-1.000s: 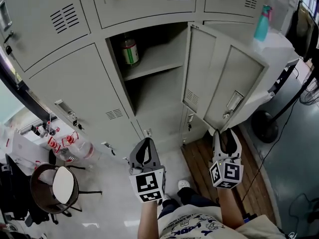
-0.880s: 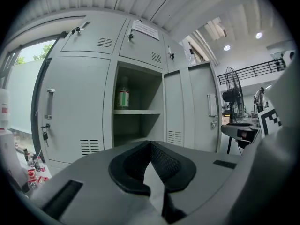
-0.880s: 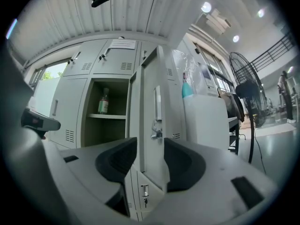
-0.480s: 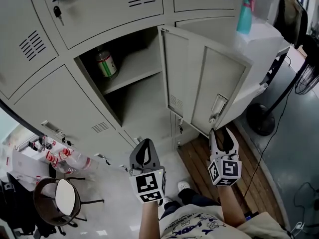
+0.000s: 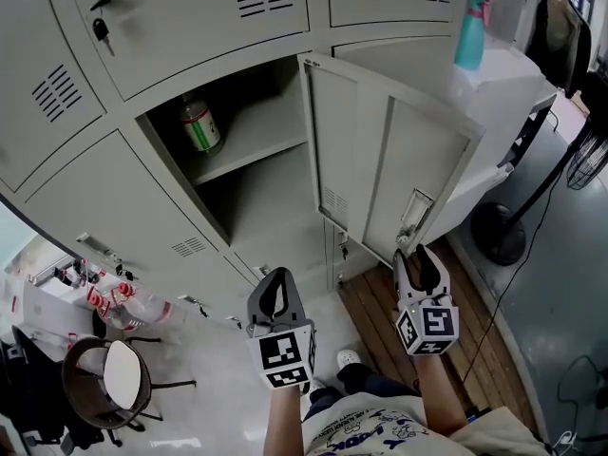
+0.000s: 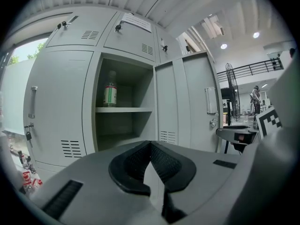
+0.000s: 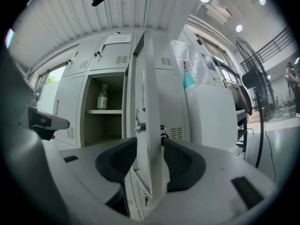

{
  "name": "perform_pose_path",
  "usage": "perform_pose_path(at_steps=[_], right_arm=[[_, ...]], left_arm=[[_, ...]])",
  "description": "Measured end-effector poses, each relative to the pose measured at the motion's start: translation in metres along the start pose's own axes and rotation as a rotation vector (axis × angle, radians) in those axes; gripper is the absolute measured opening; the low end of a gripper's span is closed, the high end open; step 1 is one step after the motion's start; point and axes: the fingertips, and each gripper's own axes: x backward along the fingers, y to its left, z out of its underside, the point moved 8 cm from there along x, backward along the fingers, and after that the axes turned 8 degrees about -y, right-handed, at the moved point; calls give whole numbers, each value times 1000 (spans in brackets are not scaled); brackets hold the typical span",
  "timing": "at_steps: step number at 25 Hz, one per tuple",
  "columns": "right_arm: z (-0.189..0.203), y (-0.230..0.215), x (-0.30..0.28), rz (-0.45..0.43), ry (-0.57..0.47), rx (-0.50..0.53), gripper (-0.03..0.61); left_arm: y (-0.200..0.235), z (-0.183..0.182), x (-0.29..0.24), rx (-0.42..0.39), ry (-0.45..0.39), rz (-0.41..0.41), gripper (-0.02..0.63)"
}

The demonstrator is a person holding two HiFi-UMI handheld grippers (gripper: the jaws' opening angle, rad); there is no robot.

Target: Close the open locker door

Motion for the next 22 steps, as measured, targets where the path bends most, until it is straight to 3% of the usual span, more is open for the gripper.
perform_pose_path(at_steps=[6, 9, 13, 15, 22], right_arm=[[2, 0, -2, -31, 12, -1, 179], [1, 1, 0, -35, 9, -7, 136], [2, 9, 5, -59, 5, -8, 132], [2, 14, 8, -66, 3, -4, 91], [1, 41, 22, -123, 4, 13, 86]], left_arm=[[0, 1, 4, 6, 6, -14, 5], [1, 2, 6, 9, 9, -19, 5], [1, 4, 10, 12, 11, -19, 5], [1, 4, 13, 12, 12, -16, 5], [9, 5, 29, 17, 9, -19, 4]])
